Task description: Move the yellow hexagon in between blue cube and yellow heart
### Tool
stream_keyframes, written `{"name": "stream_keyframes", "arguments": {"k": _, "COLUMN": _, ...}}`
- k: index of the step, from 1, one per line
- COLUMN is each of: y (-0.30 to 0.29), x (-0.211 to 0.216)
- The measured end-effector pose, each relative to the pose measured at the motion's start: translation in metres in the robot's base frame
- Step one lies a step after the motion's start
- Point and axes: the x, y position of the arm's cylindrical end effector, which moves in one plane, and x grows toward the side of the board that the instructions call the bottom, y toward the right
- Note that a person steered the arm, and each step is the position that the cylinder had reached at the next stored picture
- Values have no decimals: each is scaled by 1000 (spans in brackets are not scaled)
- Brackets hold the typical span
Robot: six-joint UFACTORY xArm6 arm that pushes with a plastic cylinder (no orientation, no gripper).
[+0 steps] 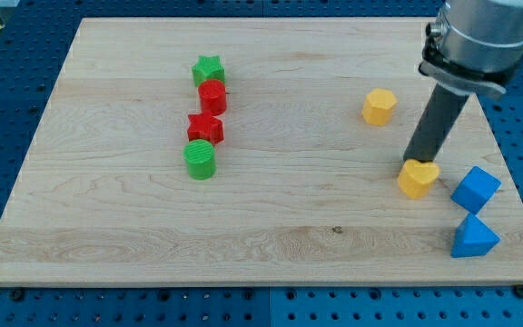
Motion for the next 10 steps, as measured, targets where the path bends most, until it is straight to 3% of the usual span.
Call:
{"name": "stream_keyframes", "arguments": {"k": 1, "y": -6, "x": 19}}
{"name": "stream_keyframes", "arguments": {"k": 2, "y": -27, "x": 8}}
{"name": "stream_keyframes", "arguments": {"k": 4, "y": -83, "x": -97}}
{"name": "stream_keyframes", "arguments": {"k": 5, "y": -66, "x": -138}}
{"name": "stream_keyframes", "arguments": {"k": 7, "y": -42, "x": -135}}
{"name": "stream_keyframes", "arguments": {"k": 9, "y": -36, "x": -64}}
{"name": "stream_keyframes", "arguments": {"k": 10, "y": -30, "x": -55}}
